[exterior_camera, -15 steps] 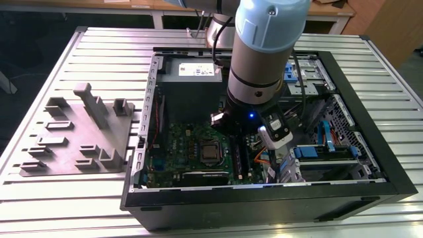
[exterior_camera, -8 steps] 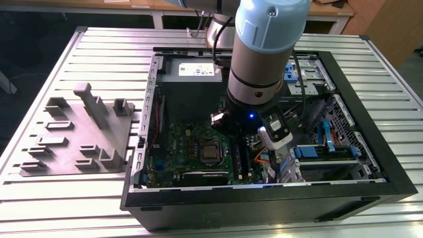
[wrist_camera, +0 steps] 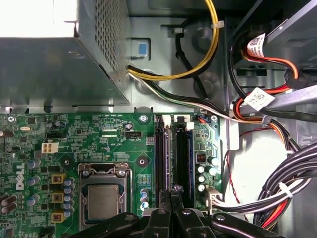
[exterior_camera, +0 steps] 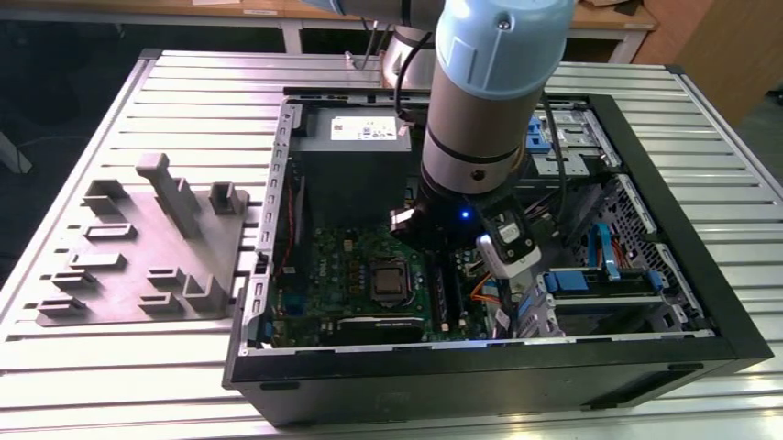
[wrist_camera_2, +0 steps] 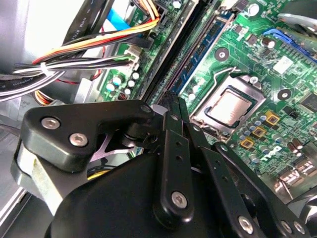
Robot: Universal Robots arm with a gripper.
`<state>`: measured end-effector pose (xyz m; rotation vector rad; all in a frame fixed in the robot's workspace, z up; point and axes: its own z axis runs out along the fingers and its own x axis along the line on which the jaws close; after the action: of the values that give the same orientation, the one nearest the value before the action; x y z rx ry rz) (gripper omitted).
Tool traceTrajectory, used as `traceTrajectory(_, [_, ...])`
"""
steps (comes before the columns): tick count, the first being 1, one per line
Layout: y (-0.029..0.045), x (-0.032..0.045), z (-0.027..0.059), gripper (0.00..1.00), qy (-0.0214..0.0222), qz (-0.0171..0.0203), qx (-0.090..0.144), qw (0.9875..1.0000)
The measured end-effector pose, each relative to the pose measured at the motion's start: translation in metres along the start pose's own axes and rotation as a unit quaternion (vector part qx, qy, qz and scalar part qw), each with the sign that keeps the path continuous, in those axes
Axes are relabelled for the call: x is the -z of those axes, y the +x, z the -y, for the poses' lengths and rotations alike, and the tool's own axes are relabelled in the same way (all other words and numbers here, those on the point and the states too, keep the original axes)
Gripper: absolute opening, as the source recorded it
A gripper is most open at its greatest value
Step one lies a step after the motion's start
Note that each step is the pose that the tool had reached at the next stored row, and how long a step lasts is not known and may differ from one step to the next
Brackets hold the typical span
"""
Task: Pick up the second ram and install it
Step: 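Insert the second ram into the second slot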
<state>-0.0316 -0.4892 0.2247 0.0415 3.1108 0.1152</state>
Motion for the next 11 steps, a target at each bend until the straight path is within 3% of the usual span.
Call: traceTrajectory(11, [0.0001, -0.0028, 0.0002, 0.11, 0.0004, 0.0001, 0.0, 1.0])
